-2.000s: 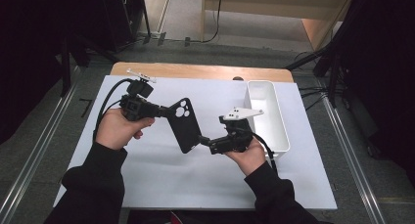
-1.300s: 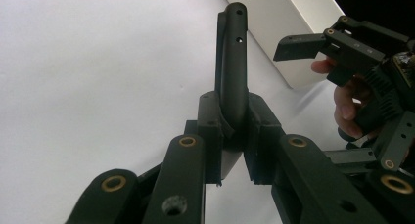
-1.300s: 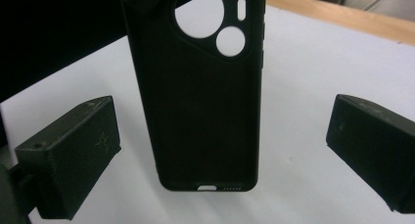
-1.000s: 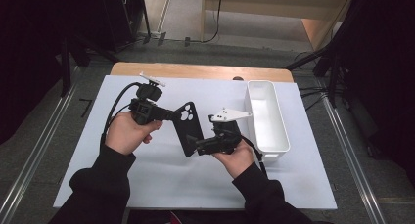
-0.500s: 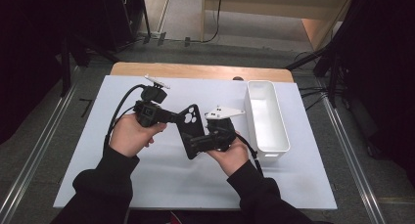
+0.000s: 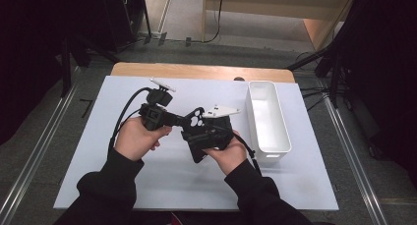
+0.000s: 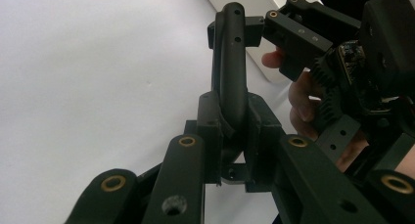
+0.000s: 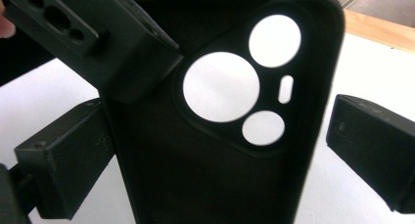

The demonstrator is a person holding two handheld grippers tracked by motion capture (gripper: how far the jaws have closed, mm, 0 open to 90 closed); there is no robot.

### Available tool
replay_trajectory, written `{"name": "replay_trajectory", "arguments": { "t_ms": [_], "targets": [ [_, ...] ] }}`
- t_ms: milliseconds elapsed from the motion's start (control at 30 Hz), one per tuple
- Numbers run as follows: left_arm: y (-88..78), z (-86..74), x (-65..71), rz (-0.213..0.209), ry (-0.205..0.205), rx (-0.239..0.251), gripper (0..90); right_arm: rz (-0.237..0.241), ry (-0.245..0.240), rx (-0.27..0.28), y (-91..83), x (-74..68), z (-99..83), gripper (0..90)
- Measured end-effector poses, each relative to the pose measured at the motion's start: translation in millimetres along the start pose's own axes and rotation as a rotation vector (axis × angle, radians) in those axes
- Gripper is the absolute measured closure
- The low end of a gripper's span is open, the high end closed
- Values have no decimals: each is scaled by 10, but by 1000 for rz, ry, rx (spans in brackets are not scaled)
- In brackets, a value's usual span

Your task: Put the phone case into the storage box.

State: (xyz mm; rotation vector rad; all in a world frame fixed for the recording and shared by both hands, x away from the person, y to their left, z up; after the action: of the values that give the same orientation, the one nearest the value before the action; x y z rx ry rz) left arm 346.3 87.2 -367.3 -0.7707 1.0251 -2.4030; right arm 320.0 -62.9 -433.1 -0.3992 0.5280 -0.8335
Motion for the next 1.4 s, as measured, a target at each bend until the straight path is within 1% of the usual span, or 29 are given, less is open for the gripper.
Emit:
{"name": "replay_trajectory", "arguments": {
  "t_ms": [100, 133, 167, 200, 267, 333, 500, 633, 667, 733, 767, 833, 867, 900, 1067, 1100, 1167, 1200, 1267, 1300, 1367, 1400],
  "targets": [
    [26, -2, 23, -4, -6, 1, 786, 7, 1, 8, -18, 1, 14, 12],
    [26, -2, 23, -4, -6, 1, 784, 19, -1, 13, -31, -1, 16, 70],
    [33, -1, 29, -4, -8, 3, 784, 19, -1, 13, -31, -1, 16, 70],
    [34, 0, 29, -2, -7, 4, 783, 30, -6, 17, -41, -5, 17, 98],
    [34, 2, 35, -1, -9, 9, 783, 23, -11, 19, -47, -10, 17, 101],
    [31, 0, 37, 2, -1, 4, 780, 29, -12, 16, -52, -7, 18, 108],
    [24, 4, 41, -4, 4, 8, 774, 30, -17, 10, -66, -5, 29, 116],
    [-1, 13, 50, -1, 17, 19, 765, 40, -24, 6, -71, -18, 34, 119],
    [-10, 16, 59, 1, 11, 24, 752, 44, -22, -1, -70, -29, 31, 119],
    [-32, 23, 70, 12, 14, 31, 730, 50, -26, -4, -65, -43, 27, 120],
    [-47, 26, 66, 11, 24, 33, 719, 55, -22, -6, -65, -50, 25, 120],
    [-62, 30, 72, 8, 20, 35, 690, 60, -29, -10, -61, -53, 23, 120],
    [-76, 33, 73, 4, 25, 42, 690, 60, -29, -10, -61, -53, 23, 120],
    [-102, 38, 83, 1, 28, 49, 672, 64, -31, -15, -58, -58, 19, 121],
    [-159, 49, 85, 3, 31, 59, 626, 75, -33, -22, -54, -66, 12, 120],
    [-180, 53, 83, 0, 30, 69, 621, 76, -36, -25, -54, -67, 9, 120],
    [-211, 58, 78, 2, 30, 75, 598, 79, -35, -31, -53, -73, 4, 120],
    [-233, 59, 72, 1, 33, 78, 571, 77, -41, -36, -53, -67, -1, 120],
    [-275, 62, 62, 3, 25, 93, 559, 80, -39, -35, -52, -65, -4, 121],
    [-298, 65, 55, 2, 23, 98, 521, 81, -38, -39, -56, -58, -8, 120],
    [-336, 68, 33, 2, 18, 110, 507, 82, -35, -38, -59, -56, -10, 121],
    [-349, 68, 24, 3, 9, 113, 491, 82, -34, -40, -62, -55, -11, 120]
  ]
}}
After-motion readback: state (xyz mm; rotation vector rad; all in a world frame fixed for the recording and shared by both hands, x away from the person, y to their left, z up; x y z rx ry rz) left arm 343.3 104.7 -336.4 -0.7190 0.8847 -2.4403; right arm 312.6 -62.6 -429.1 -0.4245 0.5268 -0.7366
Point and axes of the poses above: each handheld gripper's, and its own axes: y roughly forward along the jaws, z roughly out of its top, x roughly to its right, the point moved 3 cm from there along y, roughly forward along the jaws, and after that the axes turned 9 degrees about y, right-handed, at the moved point
